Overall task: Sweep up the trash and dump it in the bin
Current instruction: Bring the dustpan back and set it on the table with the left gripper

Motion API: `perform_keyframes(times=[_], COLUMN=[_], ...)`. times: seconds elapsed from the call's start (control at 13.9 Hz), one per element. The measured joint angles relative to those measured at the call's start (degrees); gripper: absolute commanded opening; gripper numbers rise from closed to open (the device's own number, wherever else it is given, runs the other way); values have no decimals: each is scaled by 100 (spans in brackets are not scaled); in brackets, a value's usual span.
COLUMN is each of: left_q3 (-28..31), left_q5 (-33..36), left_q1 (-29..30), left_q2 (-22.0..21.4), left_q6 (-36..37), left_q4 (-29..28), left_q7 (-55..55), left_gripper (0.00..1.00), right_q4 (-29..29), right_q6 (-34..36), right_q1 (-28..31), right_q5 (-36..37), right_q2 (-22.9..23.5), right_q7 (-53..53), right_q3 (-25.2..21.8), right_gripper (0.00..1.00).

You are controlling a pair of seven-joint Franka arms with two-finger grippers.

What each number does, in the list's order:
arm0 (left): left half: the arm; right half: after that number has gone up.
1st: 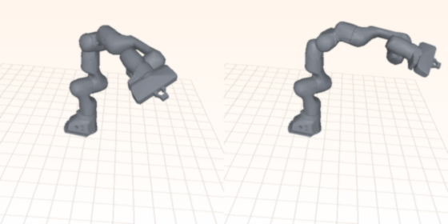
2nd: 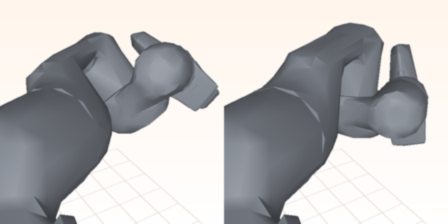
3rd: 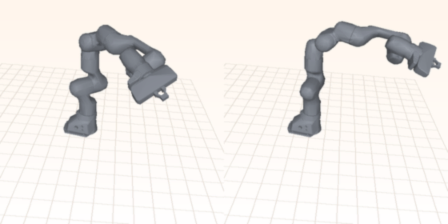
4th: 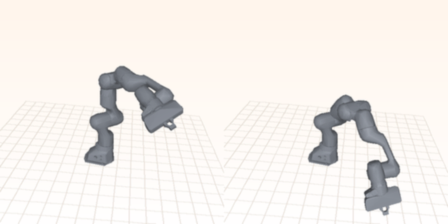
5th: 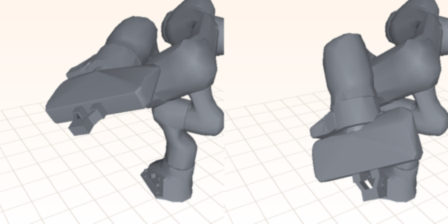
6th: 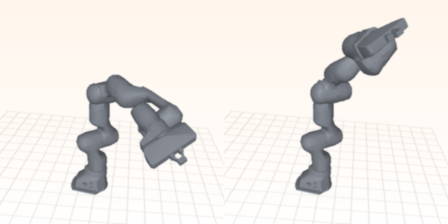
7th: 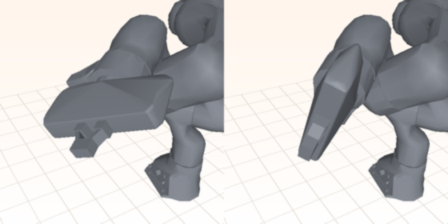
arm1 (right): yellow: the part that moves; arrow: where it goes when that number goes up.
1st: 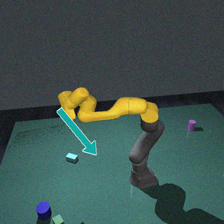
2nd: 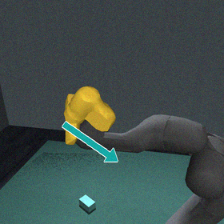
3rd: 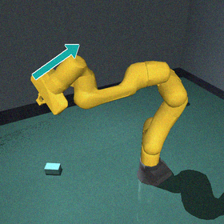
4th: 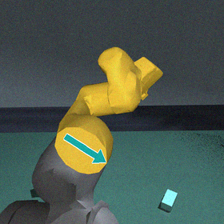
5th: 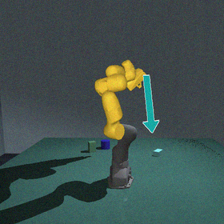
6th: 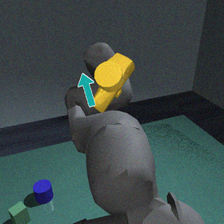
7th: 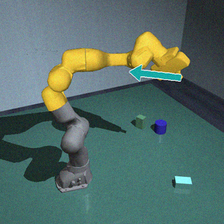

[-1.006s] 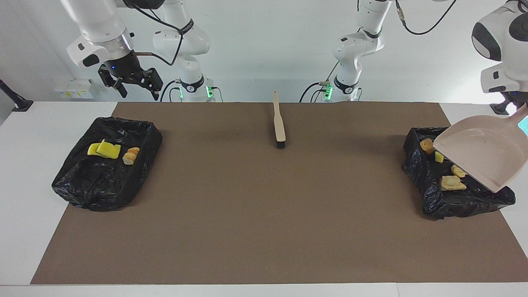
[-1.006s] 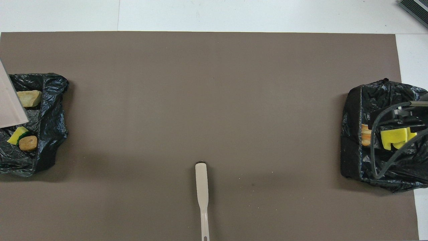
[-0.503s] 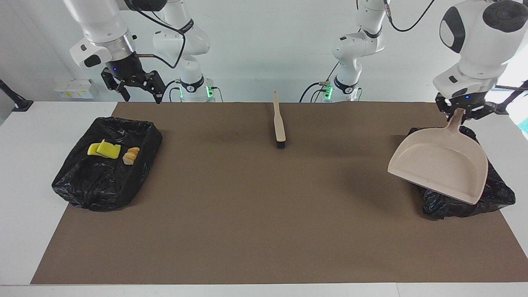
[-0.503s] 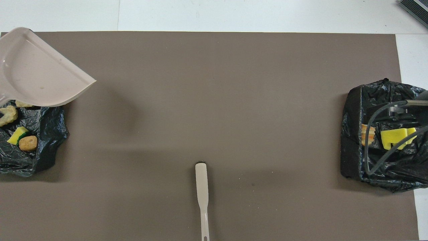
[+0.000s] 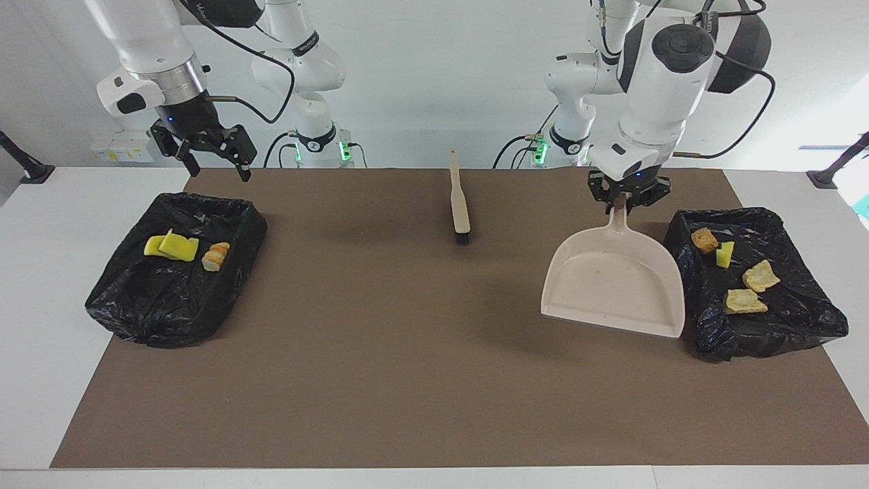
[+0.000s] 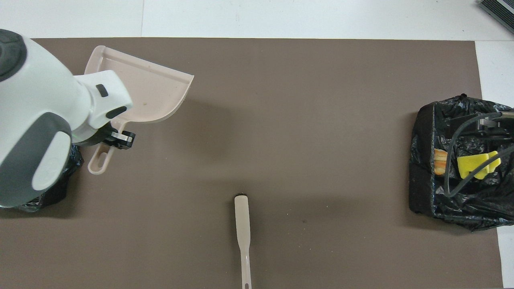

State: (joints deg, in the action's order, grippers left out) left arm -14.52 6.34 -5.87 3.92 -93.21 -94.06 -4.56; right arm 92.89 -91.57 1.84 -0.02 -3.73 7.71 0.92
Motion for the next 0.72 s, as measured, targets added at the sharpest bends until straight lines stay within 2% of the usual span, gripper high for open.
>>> perform_keyframes(times=[0.29,0.72], left_q3=[1,9], left_q5=[-631,-736], left_q1=[-689,-1531], left_q2=[337,1541], left_q6=[-930,-2429], left_q4=[-258,-217], left_q7=[-1262,-2516], left_gripper=[0,0], right_q4=[1,1], right_q6=[6,8], right_q1=[-26,-26], right_q5=[-3,-3], right_q2=[-4,-5], right_q7=[0,0], right_q3=[46,62], right_gripper=[100,100])
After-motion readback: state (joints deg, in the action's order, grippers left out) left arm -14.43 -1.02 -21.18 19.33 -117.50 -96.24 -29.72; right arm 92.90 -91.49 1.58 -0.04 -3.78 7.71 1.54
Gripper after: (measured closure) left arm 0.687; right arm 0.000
